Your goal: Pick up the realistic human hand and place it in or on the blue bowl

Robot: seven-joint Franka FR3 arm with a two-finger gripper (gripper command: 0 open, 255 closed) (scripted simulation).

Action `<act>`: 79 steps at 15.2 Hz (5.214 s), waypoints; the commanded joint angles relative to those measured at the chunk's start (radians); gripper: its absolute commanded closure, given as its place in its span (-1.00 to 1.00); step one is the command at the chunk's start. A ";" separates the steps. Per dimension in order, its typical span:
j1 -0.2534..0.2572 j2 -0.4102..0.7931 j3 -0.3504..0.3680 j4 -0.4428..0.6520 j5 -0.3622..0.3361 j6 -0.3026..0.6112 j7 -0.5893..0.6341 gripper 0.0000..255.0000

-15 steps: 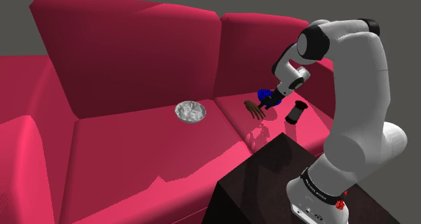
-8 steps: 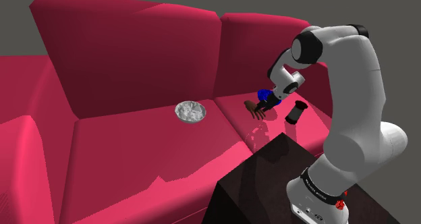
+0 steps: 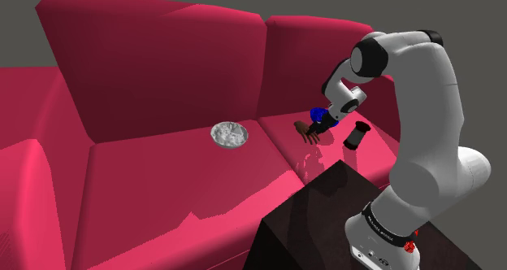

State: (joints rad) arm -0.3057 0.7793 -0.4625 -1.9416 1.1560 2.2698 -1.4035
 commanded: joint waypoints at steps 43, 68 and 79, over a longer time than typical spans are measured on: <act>-0.020 -0.148 -0.149 0.191 -0.255 -0.276 0.232 1.00; -0.276 0.325 -0.120 0.826 -0.150 -0.454 0.272 1.00; -0.235 0.325 -0.182 0.796 -0.100 -0.472 0.250 -1.00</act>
State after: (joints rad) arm -0.5431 1.1047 -0.6448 -1.1423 1.0555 1.7895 -1.1525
